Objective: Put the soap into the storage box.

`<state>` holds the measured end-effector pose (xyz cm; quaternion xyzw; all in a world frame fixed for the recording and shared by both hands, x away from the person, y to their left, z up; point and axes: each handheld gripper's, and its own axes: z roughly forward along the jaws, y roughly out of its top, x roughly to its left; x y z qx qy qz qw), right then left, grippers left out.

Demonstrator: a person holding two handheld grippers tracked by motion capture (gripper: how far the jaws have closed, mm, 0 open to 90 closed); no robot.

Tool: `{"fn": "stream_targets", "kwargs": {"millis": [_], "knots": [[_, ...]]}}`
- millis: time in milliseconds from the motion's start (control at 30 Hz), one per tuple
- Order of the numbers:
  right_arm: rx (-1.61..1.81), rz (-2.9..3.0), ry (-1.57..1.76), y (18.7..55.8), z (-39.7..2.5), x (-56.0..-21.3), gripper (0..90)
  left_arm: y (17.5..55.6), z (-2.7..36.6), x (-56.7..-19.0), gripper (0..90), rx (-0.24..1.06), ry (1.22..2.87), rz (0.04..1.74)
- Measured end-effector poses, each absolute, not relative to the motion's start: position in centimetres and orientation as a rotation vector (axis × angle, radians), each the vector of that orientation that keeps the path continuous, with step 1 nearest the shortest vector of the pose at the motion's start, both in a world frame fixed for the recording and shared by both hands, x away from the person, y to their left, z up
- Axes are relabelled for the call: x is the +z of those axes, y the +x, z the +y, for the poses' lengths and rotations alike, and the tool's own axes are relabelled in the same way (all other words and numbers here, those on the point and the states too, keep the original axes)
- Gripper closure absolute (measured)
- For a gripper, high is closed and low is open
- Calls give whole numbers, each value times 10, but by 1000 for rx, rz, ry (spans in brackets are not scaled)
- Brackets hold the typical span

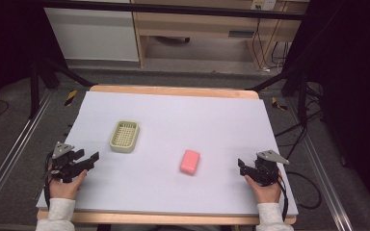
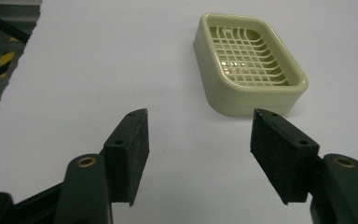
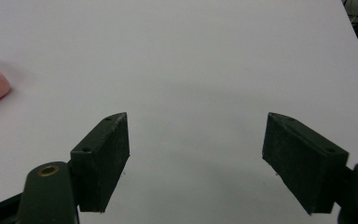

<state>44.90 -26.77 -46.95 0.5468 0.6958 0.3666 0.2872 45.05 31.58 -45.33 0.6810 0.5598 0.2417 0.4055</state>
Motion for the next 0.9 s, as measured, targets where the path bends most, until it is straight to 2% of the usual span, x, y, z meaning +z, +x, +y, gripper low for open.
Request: {"fn": "stream_targets", "kwargs": {"millis": [700,900], "knots": [[961,1858,1441,444,-269,-471,267,450,277,-443,338,592,1783,1309],[976,1865,1450,446,-269,-470,228,452,267,-436,322,581,1799,1269]]}}
